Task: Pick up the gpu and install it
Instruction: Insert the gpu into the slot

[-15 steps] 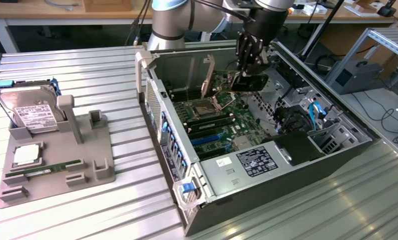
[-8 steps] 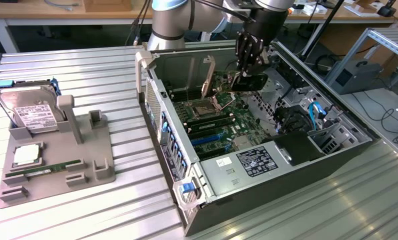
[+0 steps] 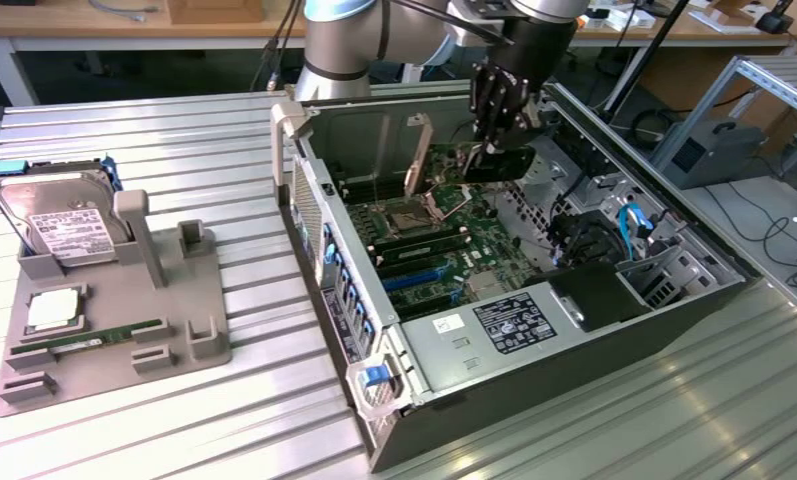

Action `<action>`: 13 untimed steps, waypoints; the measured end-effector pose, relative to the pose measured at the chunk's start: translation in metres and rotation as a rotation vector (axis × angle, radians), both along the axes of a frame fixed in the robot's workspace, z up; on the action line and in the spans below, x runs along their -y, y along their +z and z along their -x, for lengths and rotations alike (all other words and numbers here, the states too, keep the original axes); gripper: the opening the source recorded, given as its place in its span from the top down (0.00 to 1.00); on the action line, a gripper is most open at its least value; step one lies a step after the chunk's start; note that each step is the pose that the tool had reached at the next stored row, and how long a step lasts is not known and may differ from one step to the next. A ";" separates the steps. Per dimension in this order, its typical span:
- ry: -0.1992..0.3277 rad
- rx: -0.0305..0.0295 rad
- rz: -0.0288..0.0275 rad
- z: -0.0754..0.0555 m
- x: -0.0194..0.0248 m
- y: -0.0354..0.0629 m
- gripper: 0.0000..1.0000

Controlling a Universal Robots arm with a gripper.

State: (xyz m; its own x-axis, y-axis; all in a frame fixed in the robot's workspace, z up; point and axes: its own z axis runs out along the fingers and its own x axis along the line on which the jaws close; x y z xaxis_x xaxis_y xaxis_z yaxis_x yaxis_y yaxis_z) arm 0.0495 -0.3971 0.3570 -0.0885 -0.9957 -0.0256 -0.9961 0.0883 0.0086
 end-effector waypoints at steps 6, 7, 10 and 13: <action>0.036 0.0000 0.0000 0.000 0.0000 -0.0001 0.73; 0.041 0.0000 0.0000 0.000 0.0000 -0.0001 0.73; 0.053 0.0000 0.0000 0.000 0.0000 -0.0001 0.73; 0.068 0.0000 0.0000 0.000 0.0000 -0.0002 0.73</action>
State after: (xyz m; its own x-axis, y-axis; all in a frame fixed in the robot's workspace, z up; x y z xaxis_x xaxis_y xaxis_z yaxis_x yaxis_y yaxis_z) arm 0.0494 -0.3971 0.3568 -0.0202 -0.9995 -0.0256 -0.9998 0.0200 0.0086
